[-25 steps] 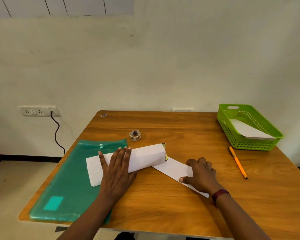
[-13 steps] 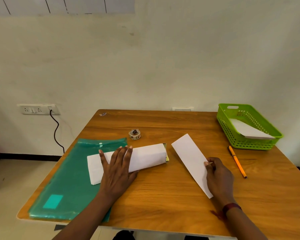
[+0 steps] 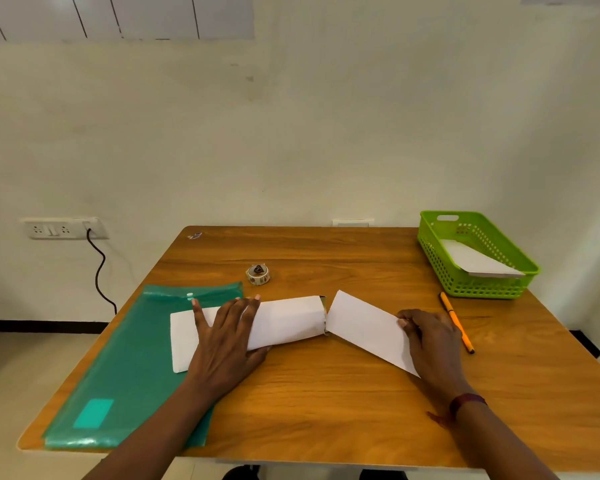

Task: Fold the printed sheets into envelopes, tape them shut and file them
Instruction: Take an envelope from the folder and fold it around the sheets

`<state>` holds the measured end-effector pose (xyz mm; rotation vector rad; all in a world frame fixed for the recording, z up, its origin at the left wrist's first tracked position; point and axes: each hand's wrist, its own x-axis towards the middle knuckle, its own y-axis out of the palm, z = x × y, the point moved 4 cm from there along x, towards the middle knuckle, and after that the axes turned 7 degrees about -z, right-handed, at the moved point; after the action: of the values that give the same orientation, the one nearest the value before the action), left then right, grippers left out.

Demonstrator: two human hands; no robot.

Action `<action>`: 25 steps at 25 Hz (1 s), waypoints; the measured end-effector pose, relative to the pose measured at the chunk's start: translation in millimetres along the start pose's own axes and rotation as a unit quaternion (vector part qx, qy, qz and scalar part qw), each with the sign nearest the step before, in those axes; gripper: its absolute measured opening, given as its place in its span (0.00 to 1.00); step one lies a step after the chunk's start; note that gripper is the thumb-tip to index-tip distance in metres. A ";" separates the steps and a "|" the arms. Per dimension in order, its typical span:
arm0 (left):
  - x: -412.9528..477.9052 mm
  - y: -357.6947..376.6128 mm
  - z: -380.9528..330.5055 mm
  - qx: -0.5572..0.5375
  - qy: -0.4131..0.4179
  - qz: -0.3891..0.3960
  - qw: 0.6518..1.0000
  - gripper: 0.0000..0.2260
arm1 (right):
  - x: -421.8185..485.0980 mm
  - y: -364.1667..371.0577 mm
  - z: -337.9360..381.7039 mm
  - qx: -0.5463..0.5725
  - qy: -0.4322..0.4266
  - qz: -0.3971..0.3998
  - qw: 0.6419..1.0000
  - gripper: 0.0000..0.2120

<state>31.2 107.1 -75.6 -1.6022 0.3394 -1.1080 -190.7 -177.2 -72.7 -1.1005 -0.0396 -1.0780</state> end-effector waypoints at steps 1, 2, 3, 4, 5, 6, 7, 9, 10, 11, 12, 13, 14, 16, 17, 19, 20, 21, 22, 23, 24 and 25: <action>1.3 -1.5 -1.2 -0.002 0.005 0.001 1.000 0.41 | 0.9 -1.3 1.2 0.001 -0.005 0.003 1.000 0.09; 2.6 -3.2 -2.7 -0.003 0.012 0.000 1.000 0.41 | 2.2 -2.8 2.6 0.002 -0.011 0.004 1.000 0.08; 4.1 -4.9 -4.2 -0.004 0.019 0.000 1.000 0.41 | 3.7 -4.3 4.2 0.002 -0.017 0.006 1.000 0.08; 5.5 -6.3 -5.5 -0.006 0.024 0.000 1.000 0.41 | 5.6 -5.5 6.0 0.001 -0.023 0.008 1.000 0.08; 6.3 -7.5 -6.3 -0.009 0.028 0.000 1.000 0.42 | 7.1 -6.9 7.8 0.000 -0.030 0.011 0.999 0.08; 6.9 -8.7 -6.4 -0.013 0.029 -0.001 0.999 0.42 | 8.7 -8.1 9.3 0.000 -0.036 0.015 0.999 0.09; 6.7 -9.7 -6.0 -0.015 0.029 -0.001 0.999 0.42 | 10.1 -9.2 10.2 -0.002 -0.041 0.020 0.999 0.09; 5.2 -10.4 -5.1 -0.014 0.032 0.005 0.999 0.42 | 11.6 -11.1 9.4 -0.012 -0.042 0.040 0.998 0.09; 3.4 -10.1 -4.9 -0.010 0.033 0.012 0.999 0.43 | 11.6 -11.6 8.7 -0.020 -0.042 0.053 0.997 0.09; 1.5 -9.6 -5.1 -0.007 0.036 0.019 0.999 0.43 | 11.0 -11.6 8.0 -0.028 -0.042 0.067 0.996 0.10; -0.3 -8.8 -5.7 -0.004 0.039 0.026 0.999 0.44 | 10.0 -11.5 7.7 -0.034 -0.044 0.078 0.995 0.10; -1.7 -7.8 -6.7 -0.002 0.042 0.031 0.999 0.44 | 8.8 -11.3 7.6 -0.038 -0.048 0.088 0.994 0.10; -2.9 -6.9 -7.6 -0.002 0.045 0.036 0.998 0.45 | 7.9 -10.9 8.1 -0.040 -0.051 0.097 0.993 0.10; -3.6 -6.1 -8.8 -0.005 0.051 0.040 0.998 0.45 | 7.7 -10.1 8.9 -0.047 -0.053 0.118 0.990 0.11; -3.4 -6.3 -9.4 -0.006 0.054 0.041 0.998 0.46 | 8.3 -9.4 9.7 -0.053 -0.053 0.129 0.989 0.11; -1.8 -7.3 -11.1 -0.010 0.062 0.042 0.997 0.47 | 11.4 -7.3 14.2 -0.062 -0.053 0.148 0.986 0.11; -1.1 -7.6 -12.4 -0.013 0.067 0.042 0.997 0.47 | 13.4 -5.8 17.9 -0.063 -0.055 0.153 0.985 0.10; -0.4 -7.9 -14.1 -0.015 0.072 0.042 0.996 0.47 | 15.4 -3.8 22.2 -0.062 -0.059 0.155 0.984 0.10; 0.0 -8.0 -15.9 -0.017 0.076 0.041 0.996 0.47 | 17.0 -1.1 26.9 -0.061 -0.063 0.155 0.984 0.10; 0.4 -8.2 -18.0 -0.018 0.081 0.040 0.996 0.47 | 17.8 2.3 31.6 -0.059 -0.068 0.157 0.984 0.09; 0.6 -8.2 -20.5 -0.020 0.084 0.038 0.996 0.47 | 17.5 5.9 36.1 -0.057 -0.071 0.157 0.983 0.09; 1.2 -8.0 -23.4 -0.022 0.085 0.037 0.995 0.47 | 16.1 9.4 40.0 -0.052 -0.073 0.155 0.984 0.09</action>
<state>10.8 94.8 -69.0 -1.5244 0.5363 -1.1898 -157.2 -158.6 -50.8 -1.2322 0.0703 -0.7250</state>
